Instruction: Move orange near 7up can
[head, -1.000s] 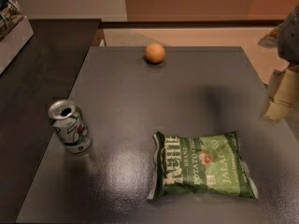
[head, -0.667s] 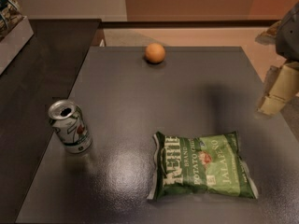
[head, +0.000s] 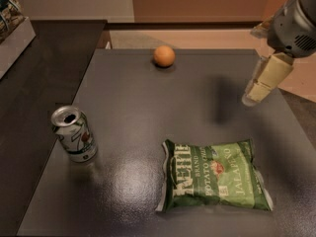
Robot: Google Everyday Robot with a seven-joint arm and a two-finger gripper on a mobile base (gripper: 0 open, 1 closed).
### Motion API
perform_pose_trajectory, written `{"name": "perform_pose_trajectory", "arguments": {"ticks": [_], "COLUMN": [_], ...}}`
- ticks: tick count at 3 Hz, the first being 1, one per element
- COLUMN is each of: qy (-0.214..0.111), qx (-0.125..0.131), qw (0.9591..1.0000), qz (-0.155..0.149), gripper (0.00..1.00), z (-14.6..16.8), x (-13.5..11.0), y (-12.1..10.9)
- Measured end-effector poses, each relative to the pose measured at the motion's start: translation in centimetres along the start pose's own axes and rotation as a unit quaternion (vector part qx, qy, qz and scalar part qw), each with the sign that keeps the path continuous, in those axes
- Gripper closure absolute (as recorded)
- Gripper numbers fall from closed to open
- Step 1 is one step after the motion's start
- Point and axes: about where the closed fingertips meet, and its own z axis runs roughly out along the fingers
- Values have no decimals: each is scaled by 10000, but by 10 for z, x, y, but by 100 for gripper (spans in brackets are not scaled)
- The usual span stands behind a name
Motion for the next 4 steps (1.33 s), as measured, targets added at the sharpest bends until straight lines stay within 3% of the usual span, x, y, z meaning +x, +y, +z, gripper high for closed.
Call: {"name": "perform_pose_trajectory", "arguments": {"ticks": [3,4], "qy": [-587,-766], "qx": [-152,-210], "qw": [9972,9943], "qz": [426,711], "gripper": [0,0], "z": [93,128], "x": [-48,-64], "y": [-64,-82]}}
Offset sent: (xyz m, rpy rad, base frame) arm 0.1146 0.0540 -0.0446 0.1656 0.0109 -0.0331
